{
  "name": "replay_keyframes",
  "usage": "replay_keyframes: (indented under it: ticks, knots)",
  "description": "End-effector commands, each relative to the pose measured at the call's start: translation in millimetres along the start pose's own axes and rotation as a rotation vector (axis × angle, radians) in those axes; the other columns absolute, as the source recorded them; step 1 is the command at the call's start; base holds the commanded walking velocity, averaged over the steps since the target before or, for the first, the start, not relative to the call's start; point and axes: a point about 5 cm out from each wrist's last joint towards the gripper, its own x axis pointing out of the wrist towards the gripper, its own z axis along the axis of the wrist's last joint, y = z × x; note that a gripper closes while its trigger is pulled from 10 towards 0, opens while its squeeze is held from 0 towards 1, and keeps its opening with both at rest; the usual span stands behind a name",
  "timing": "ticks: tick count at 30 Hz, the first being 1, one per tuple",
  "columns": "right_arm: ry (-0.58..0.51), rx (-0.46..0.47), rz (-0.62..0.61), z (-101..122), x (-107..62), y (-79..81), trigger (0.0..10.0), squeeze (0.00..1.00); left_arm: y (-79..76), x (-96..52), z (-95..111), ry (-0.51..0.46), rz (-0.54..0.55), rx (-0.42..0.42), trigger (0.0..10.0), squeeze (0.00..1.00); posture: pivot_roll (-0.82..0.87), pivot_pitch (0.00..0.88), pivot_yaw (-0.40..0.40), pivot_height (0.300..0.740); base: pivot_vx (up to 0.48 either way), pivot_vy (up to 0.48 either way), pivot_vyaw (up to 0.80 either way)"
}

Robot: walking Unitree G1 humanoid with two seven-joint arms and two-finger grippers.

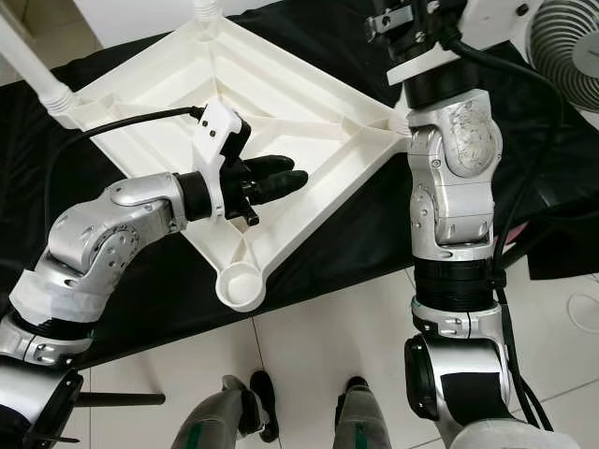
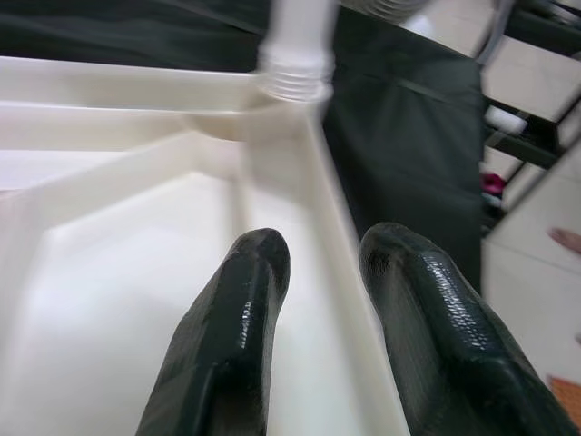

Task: Building children table

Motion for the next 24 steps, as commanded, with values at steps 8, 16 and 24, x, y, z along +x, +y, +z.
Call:
replay_keyframes:
  ticks: [8, 16, 24]
  knots:
    - [0.096, 0.068, 0.051, -17.1, -14.9, 5.7, 10.0, 0.00, 32.3, -15.2, -8.4, 0.042, 0.114, -0.039, 10.0, 0.05, -0.06, 0.175, 0.103, 0.740, 0.000, 0.000, 0.00]
    - [0.174, 0.098, 0.032, -29.8, -30.8, 6.4, 10.0, 0.00, 35.1, -14.4, 1.2, -0.038, 0.030, -0.198, 10.0, 1.00, -0.07, 0.155, 0.086, 0.740, 0.000, 0.000, 0.00]
    - [0.264, 0.131, -0.019, -44.8, -52.7, 10.5, 10.0, 0.00, 31.7, -8.7, 29.8, -0.178, -0.067, -0.303, 10.0, 1.00, -0.08, 0.133, 0.079, 0.740, 0.000, 0.000, 0.00]
